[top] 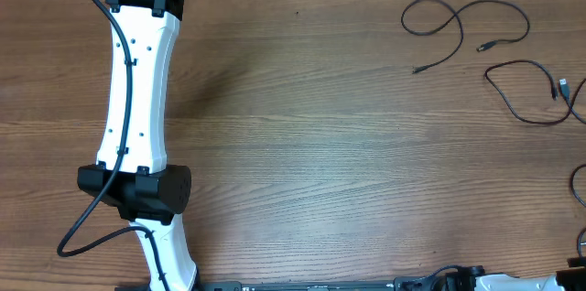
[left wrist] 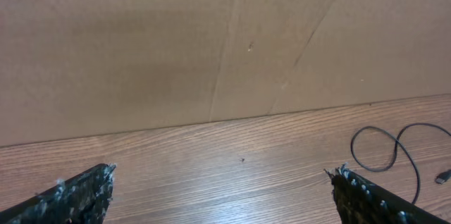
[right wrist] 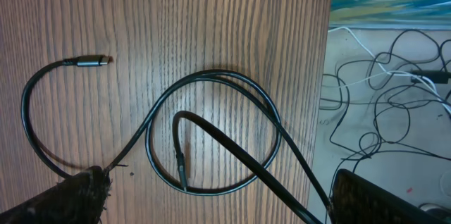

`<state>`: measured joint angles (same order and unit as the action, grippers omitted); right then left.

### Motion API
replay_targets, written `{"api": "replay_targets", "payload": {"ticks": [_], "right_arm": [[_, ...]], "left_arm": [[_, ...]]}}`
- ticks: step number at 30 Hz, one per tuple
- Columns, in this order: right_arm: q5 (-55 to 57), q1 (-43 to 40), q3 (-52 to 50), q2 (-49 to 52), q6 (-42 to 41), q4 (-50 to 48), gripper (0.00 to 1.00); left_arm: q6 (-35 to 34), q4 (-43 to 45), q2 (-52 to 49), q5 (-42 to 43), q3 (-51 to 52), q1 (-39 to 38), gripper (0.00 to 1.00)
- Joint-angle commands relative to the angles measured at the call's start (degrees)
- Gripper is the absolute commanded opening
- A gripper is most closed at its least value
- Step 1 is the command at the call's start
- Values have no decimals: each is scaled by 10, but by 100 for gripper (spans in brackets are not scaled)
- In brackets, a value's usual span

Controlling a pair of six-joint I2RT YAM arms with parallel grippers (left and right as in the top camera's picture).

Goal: Untangle cables

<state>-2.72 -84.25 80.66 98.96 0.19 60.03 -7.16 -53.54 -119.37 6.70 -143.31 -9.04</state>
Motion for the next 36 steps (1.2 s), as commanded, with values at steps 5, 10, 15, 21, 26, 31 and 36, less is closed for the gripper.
{"api": "replay_targets", "payload": {"ticks": [5,10,15,21,26,31,36], "right_arm": [[3,3,0,2,-4,-8,100],[3,3,-4,4,-4,-21,100],[3,3,-9,28,-17,-17,100],[3,3,-9,44,-17,-10,100],[2,3,-9,44,-19,-10,97],[0,3,-9,44,-19,-8,60],[0,3,-9,44,-23,-7,22]], "left_arm": [[-6,3,10,4,-9,-4,99],[-6,6,10,4,-9,-4,100],[-6,7,10,4,-9,-4,99],[-6,9,10,4,-9,-4,100],[-8,12,10,4,-9,-4,100],[-8,14,10,4,-9,-4,99],[-8,14,10,4,-9,-4,100]]}}
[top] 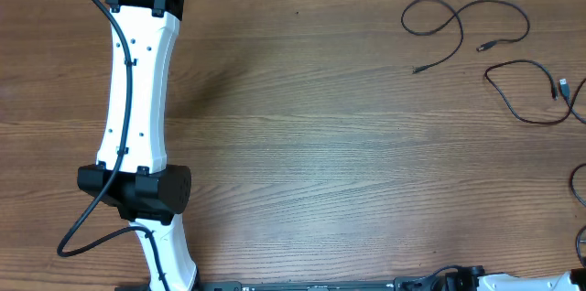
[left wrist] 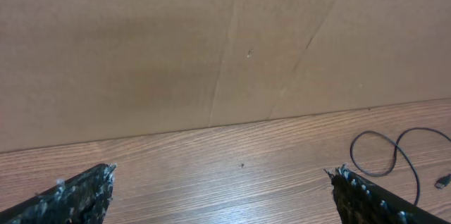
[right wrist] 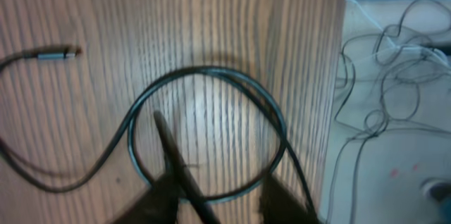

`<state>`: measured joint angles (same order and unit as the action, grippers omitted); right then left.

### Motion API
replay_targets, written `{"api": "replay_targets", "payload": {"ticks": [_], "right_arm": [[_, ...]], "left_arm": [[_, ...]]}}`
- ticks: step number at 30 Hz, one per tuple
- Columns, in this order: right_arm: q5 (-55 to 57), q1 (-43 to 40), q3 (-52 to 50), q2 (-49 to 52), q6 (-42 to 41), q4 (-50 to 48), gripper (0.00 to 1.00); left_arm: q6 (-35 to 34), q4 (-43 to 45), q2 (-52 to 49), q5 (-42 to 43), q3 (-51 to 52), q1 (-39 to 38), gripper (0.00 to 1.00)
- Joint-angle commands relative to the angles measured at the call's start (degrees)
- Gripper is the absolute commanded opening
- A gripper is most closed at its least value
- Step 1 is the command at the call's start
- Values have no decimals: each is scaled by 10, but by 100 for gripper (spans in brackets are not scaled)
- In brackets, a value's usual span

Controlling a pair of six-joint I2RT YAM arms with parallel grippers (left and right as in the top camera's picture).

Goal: Untangle cables

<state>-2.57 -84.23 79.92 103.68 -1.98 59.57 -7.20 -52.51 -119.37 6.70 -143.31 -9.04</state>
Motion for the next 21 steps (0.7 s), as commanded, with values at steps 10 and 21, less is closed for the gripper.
{"api": "replay_targets", "payload": {"ticks": [10,21], "right_arm": [[-100,3,-2,-3,-2,2,4],[-232,115,3,-4,7,-39,4]], "left_arm": [[-7,3,10,4,-9,-4,99],[-7,3,10,4,-9,-4,100]]}}
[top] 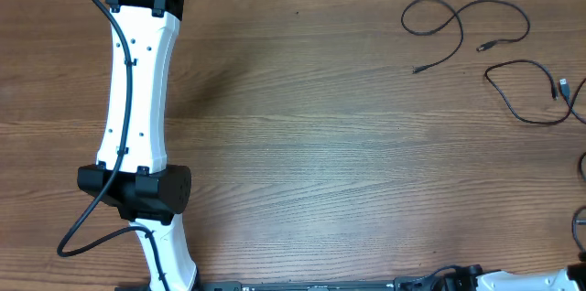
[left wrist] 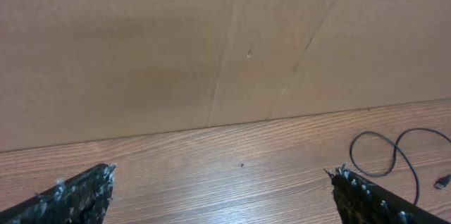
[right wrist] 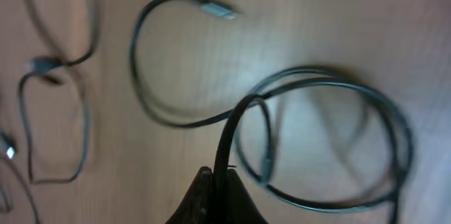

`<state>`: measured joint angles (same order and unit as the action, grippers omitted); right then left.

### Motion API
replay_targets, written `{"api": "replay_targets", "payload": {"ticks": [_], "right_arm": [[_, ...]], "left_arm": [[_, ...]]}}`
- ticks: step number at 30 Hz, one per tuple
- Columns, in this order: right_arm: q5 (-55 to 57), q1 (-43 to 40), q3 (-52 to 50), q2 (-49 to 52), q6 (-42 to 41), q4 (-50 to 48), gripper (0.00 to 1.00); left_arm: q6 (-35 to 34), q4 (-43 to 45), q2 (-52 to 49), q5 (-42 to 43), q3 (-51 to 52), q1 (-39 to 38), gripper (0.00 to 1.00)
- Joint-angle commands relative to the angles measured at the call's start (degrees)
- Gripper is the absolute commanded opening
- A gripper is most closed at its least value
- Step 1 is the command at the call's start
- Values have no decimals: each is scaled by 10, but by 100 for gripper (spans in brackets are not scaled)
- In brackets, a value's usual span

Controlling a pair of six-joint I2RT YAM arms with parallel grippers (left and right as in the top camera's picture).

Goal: Untangle cables

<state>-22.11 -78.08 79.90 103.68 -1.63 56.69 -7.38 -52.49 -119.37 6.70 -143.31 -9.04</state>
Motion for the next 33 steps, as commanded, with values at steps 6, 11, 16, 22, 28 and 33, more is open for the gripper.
{"api": "replay_targets", "payload": {"ticks": [6,11,16,22,28,33], "right_arm": [[54,168,4,-4,-5,-34,4],[167,226,4,-4,-5,-26,4],[188,241,4,-4,-16,-11,4],[110,242,4,-4,-29,42,4],[78,276,4,-4,-28,78,4],[35,348,4,-4,-29,83,4]], "left_arm": [[-5,0,10,4,-9,-4,100],[-5,-8,10,4,-9,-4,99],[-5,-9,10,4,-9,-4,100],[-5,-11,10,4,-9,-4,99],[-5,-11,10,4,-9,-3,100],[-3,-11,10,4,-9,-3,100]]}}
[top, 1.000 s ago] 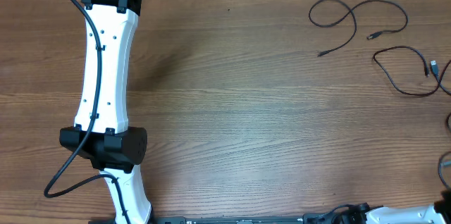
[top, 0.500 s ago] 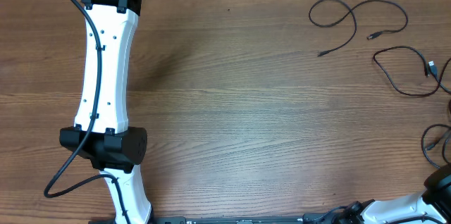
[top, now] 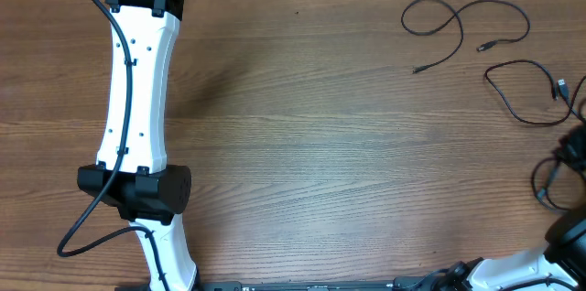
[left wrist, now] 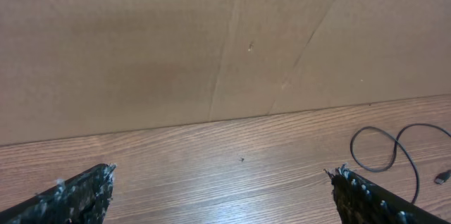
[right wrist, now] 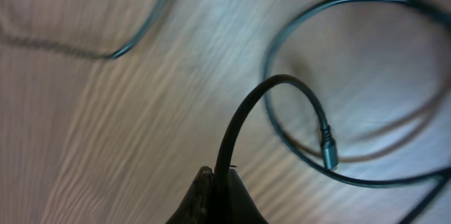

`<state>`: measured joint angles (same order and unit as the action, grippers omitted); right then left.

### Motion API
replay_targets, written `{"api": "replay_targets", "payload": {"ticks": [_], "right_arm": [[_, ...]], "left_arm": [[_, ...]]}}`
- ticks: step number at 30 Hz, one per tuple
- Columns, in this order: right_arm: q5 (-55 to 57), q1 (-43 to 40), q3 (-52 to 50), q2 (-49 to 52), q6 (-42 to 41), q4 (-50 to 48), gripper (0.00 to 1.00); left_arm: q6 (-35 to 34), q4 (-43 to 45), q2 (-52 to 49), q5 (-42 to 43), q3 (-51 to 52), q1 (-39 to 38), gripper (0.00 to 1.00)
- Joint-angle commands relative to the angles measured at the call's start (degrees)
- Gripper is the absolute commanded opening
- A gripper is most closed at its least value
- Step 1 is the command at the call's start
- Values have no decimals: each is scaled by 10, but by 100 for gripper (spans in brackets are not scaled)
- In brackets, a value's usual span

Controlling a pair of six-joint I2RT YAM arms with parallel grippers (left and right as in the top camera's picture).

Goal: Untangle cables

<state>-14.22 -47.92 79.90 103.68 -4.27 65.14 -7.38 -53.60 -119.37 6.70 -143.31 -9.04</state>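
My right gripper (right wrist: 220, 175) is shut on a black cable (right wrist: 271, 86), which arches up from the pinched fingers to a metal plug (right wrist: 329, 155) hanging over its own loop. Overhead, the right gripper (top: 572, 149) sits at the table's right edge, the held cable's loop (top: 540, 181) just left of it. Two more thin black cables lie apart at the back right, one (top: 458, 21) behind the other (top: 526, 90). My left gripper (left wrist: 222, 182) is open over bare wood at the back left, a cable (left wrist: 384, 150) curling to its right.
A brown cardboard wall (left wrist: 211, 48) stands along the table's far edge in front of the left gripper. The left arm (top: 137, 99) stretches along the table's left side. Brown wooden tabletop (top: 320, 145) spans the middle.
The right gripper, still shut on the cable, has come into the overhead view at the right edge, and the cable's loop now lies further left on the table. The left arm has not moved.
The right gripper was open above a coiled cable at the table's right edge. Then it was lower over the coil, blurred. Then it was shut on the cable and lifted. Now the loop has shifted inward. The left gripper stayed open throughout.
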Motion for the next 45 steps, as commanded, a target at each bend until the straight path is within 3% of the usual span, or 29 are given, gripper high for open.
{"api": "replay_targets", "payload": {"ticks": [1,11,12,14,15,16,25,32,45], "right_arm": [[-52,65,4,-4,-3,-2,4],[-32,207,4,-4,-66,-37,7],[-32,214,4,-4,-66,-40,25],[-32,220,4,-4,-66,-43,79],[-32,220,4,-4,-66,-44,97],[-32,220,4,-4,-66,-46,100],[-28,176,59,-4,-67,-66,100],[94,108,115,-4,-134,-120,100],[128,-42,118,88,-89,-221,100]], "left_arm": [[-3,0,10,4,-9,-4,100],[14,-10,10,2,-9,-3,99],[18,-12,10,2,-9,-3,99],[23,-16,10,2,-9,-3,100],[26,-19,10,1,-9,-3,99],[28,-20,10,1,-9,-3,100],[27,-21,10,-9,-9,-4,99],[23,-21,10,-7,-9,-4,100],[-23,-20,10,9,-9,-4,100]]}}
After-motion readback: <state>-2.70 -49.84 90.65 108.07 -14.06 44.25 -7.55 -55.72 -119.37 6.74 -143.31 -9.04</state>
